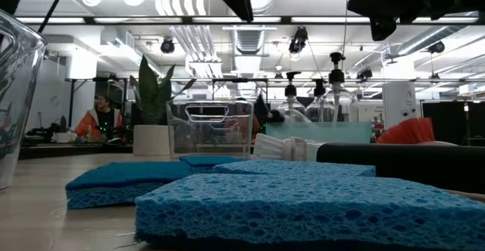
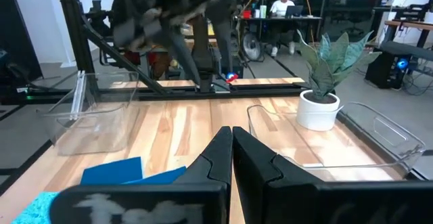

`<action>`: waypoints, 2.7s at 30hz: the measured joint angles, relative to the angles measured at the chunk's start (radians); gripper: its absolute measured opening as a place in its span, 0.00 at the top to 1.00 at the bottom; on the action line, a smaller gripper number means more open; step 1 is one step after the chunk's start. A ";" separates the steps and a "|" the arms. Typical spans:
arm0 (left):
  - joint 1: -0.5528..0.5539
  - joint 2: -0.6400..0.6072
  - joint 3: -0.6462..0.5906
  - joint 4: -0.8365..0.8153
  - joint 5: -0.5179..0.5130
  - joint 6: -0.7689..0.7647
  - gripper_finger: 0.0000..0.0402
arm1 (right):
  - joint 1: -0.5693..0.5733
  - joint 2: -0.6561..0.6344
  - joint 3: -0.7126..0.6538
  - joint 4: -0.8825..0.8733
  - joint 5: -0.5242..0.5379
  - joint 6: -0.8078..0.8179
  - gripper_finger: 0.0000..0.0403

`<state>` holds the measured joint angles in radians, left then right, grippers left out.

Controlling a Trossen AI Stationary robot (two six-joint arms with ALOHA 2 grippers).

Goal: Pick & Place Kitchen Sink Supplies
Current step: Put the transparent soap dispenser into the green bin

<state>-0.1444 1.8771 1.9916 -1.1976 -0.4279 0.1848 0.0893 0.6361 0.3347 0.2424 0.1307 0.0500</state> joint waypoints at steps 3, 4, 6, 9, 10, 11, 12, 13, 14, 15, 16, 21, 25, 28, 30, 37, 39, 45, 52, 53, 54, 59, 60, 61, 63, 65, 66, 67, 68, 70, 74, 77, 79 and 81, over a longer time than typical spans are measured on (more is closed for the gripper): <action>-0.016 -0.001 -0.073 0.064 -0.094 -0.045 0.53 | 0.000 0.000 0.000 0.000 0.000 0.003 0.98; -0.014 -0.001 -0.095 0.077 -0.083 -0.072 0.53 | 0.000 0.000 0.000 0.000 0.000 0.002 0.98; 0.000 0.000 -0.137 0.099 -0.010 -0.114 0.52 | 0.000 0.000 0.000 0.000 0.000 0.003 0.98; 0.016 0.000 -0.198 0.180 0.039 -0.181 0.51 | 0.000 0.001 0.000 0.000 -0.001 0.002 0.98; 0.018 0.000 -0.214 0.210 0.043 -0.201 0.51 | 0.000 0.001 0.000 0.000 -0.003 0.003 0.98; 0.019 0.000 -0.229 0.245 0.044 -0.214 0.50 | 0.000 0.002 0.000 0.000 -0.005 0.002 0.98; 0.019 0.000 -0.242 0.283 0.046 -0.219 0.50 | 0.000 0.002 0.000 0.000 -0.006 0.002 0.98; 0.019 0.000 -0.257 0.329 0.051 -0.212 0.50 | 0.000 0.002 0.000 0.000 -0.008 0.001 0.98; 0.019 0.000 -0.275 0.382 0.052 -0.208 0.49 | 0.000 0.002 0.000 0.000 -0.008 -0.001 0.98; 0.018 0.000 -0.296 0.430 0.047 -0.215 0.49 | 0.000 0.001 0.000 0.000 -0.008 -0.001 0.98; 0.018 0.000 -0.316 0.460 0.039 -0.240 0.49 | 0.000 0.001 0.000 0.000 -0.008 -0.001 0.98; 0.034 0.001 -0.398 0.520 -0.006 -0.408 0.49 | 0.000 0.002 0.000 -0.002 -0.008 0.004 0.98; 0.027 0.001 -0.469 0.599 -0.006 -0.547 0.49 | 0.000 0.002 0.000 -0.007 -0.008 0.007 0.98; 0.020 0.001 -0.530 0.642 0.008 -0.637 0.49 | 0.000 0.002 0.000 -0.007 -0.008 0.005 0.98; 0.021 0.001 -0.570 0.681 0.010 -0.676 0.49 | 0.000 0.002 0.000 -0.007 -0.008 0.004 0.98; 0.032 0.001 -0.680 0.908 -0.033 -0.720 0.49 | 0.000 0.002 0.000 -0.007 -0.008 0.003 0.98; 0.038 0.001 -0.701 0.935 -0.055 -0.729 0.49 | 0.000 0.002 0.000 -0.007 -0.008 0.003 0.98; 0.064 0.001 -0.721 0.966 -0.075 -0.754 0.49 | 0.001 0.002 0.000 -0.007 -0.008 -0.001 0.98; 0.080 0.001 -0.721 0.960 -0.106 -0.747 0.49 | 0.000 0.002 0.000 -0.007 -0.008 -0.001 0.98; 0.081 0.001 -0.721 0.951 -0.102 -0.750 0.49 | 0.000 0.002 0.000 -0.007 -0.008 -0.001 0.98; 0.081 0.001 -0.721 0.938 -0.093 -0.760 0.49 | 0.000 0.002 0.000 -0.007 -0.008 -0.001 0.98; 0.081 0.001 -0.730 0.883 -0.078 -0.797 0.49 | 0.000 0.002 -0.002 -0.008 -0.008 -0.001 0.98; 0.083 0.001 -0.735 0.883 -0.079 -0.797 0.49 | 0.000 0.002 -0.002 -0.008 -0.008 0.000 0.98; 0.084 0.001 -0.739 0.877 -0.080 -0.797 0.49 | 0.000 0.002 -0.002 -0.007 -0.008 0.001 0.98; 0.087 0.001 -0.743 0.877 -0.089 -0.792 0.49 | 0.000 0.002 -0.002 -0.007 -0.008 0.002 0.98; 0.095 0.001 -0.744 0.891 -0.091 -0.787 0.49 | 0.000 0.002 -0.004 -0.007 -0.008 0.002 0.98; 0.100 0.000 -0.744 0.891 -0.090 -0.785 0.49 | 0.000 0.002 -0.004 -0.007 -0.008 0.001 0.98; 0.107 0.000 -0.745 0.891 -0.090 -0.785 0.49 | 0.000 0.002 -0.004 -0.008 -0.008 0.002 0.98; 0.113 -0.002 -0.745 0.891 -0.087 -0.788 0.49 | 0.000 0.002 -0.004 -0.008 -0.008 0.002 0.98; 0.122 -0.005 -0.745 0.909 -0.075 -0.788 0.49 | 0.000 0.003 -0.004 -0.007 -0.008 0.002 0.98; 0.126 -0.005 -0.747 0.961 -0.050 -0.746 0.49 | 0.000 0.003 -0.004 -0.007 -0.008 -0.001 0.98; 0.129 -0.005 -0.747 0.962 -0.050 -0.740 0.49 | 0.000 0.003 -0.004 -0.007 -0.008 -0.001 0.98; 0.133 -0.005 -0.747 0.965 -0.052 -0.741 0.49 | 0.000 0.003 -0.004 -0.007 -0.008 -0.001 0.98; 0.136 -0.005 -0.747 0.981 -0.053 -0.735 0.49 | 0.000 0.003 -0.004 -0.007 -0.008 -0.001 0.98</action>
<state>-0.0088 1.8717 1.2446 -0.2167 -0.4812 -0.5503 0.0895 0.6388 0.3305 0.2352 0.1226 0.0486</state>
